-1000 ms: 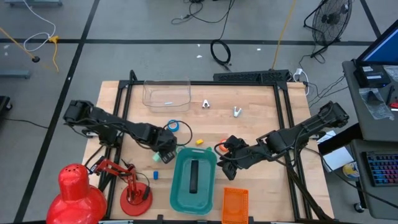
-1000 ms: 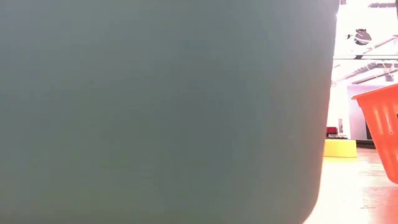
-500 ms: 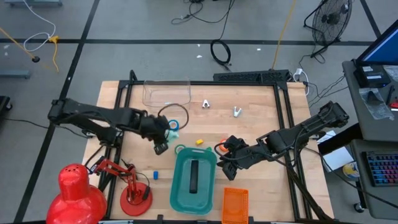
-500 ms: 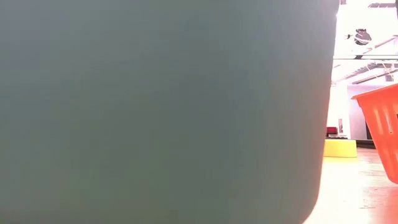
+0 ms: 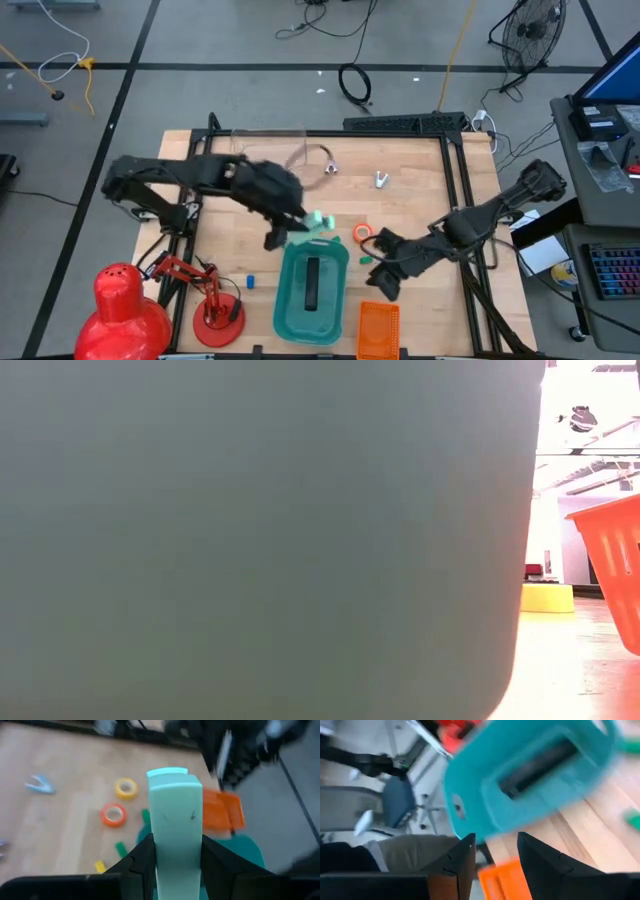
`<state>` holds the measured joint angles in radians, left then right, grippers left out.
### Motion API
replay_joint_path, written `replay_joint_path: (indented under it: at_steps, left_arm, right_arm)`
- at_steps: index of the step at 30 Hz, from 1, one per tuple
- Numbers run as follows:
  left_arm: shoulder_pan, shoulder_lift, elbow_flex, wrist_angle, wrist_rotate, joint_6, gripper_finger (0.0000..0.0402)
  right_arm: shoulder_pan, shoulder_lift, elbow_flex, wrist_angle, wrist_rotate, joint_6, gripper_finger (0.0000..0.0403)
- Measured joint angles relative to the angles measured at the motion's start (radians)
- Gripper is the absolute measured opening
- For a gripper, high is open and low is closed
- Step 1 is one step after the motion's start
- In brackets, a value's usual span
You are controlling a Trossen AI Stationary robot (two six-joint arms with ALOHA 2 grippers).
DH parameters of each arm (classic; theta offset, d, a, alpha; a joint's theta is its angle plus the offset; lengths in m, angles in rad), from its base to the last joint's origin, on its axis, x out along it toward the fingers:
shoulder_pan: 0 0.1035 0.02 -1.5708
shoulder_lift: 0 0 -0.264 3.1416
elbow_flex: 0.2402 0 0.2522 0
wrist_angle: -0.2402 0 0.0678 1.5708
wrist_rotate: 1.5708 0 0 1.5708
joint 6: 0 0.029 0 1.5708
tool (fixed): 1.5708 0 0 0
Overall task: Pick and place Stapler, Stapler remover, tape
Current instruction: Put the light green stapler into the green bin
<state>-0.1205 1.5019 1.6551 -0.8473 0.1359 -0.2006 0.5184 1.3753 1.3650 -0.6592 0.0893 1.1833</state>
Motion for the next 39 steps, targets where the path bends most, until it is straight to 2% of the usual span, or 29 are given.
replay_joint_path:
  at_steps: [5, 8, 11, 13, 16, 18, 21, 27, 30, 35, 39]
  left_arm:
    - [-0.051, 0.131, 0.036, -0.135, -0.006, 0.094, 0.0119]
    - [-0.046, 0.191, 0.037, -0.152, -0.003, -0.064, 0.0119]
    - [-0.046, 0.234, 0.037, -0.136, 0.0, -0.166, 0.0119]
    - [-0.06, 0.24, 0.038, -0.103, -0.004, -0.25, 0.0119]
    - [-0.074, 0.255, 0.039, -0.084, -0.03, -0.512, 0.0119]
    - [-0.084, 0.266, 0.039, -0.086, -0.082, -0.709, 0.0119]
    - [-0.108, 0.261, 0.037, -0.049, -0.15, -0.888, 0.0119]
    - [-0.187, 0.269, 0.039, 0.059, -0.226, -1.069, 0.0119]
    - [-0.231, 0.287, 0.039, 0.007, -0.259, -1.118, 0.0119]
    - [-0.32, 0.313, 0.039, -0.014, -0.342, -1.251, 0.0119]
    - [-0.342, 0.352, 0.038, 0.027, -0.353, -1.376, 0.0119]
  right_arm:
    - [0.087, -0.083, 0.0, -0.221, 0.148, 0.207, 0.011]
    - [0.133, -0.115, 0.0, -0.337, 0.268, 0.342, 0.0089]
    - [0.153, -0.122, 0.0, -0.38, 0.348, 0.392, 0.0072]
    - [0.154, -0.118, 0.0, -0.386, 0.368, 0.387, 0.0063]
    - [0.152, -0.102, 0.0, -0.393, 0.391, 0.368, 0.0048]
    - [0.145, -0.088, 0.0, -0.401, 0.41, 0.363, 0.0039]
    - [0.129, -0.073, 0.0, -0.414, 0.414, 0.37, 0.0024]
    - [0.122, -0.056, 0.0, -0.413, 0.477, 0.402, 0.0002]
    - [0.122, -0.056, 0.0, -0.444, 0.515, 0.443, 0.0003]
    - [0.124, -0.056, 0.0, -0.582, 0.537, 0.535, 0.0001]
    - [0.122, -0.056, 0.0, -0.66, 0.534, 0.548, 0.0001]
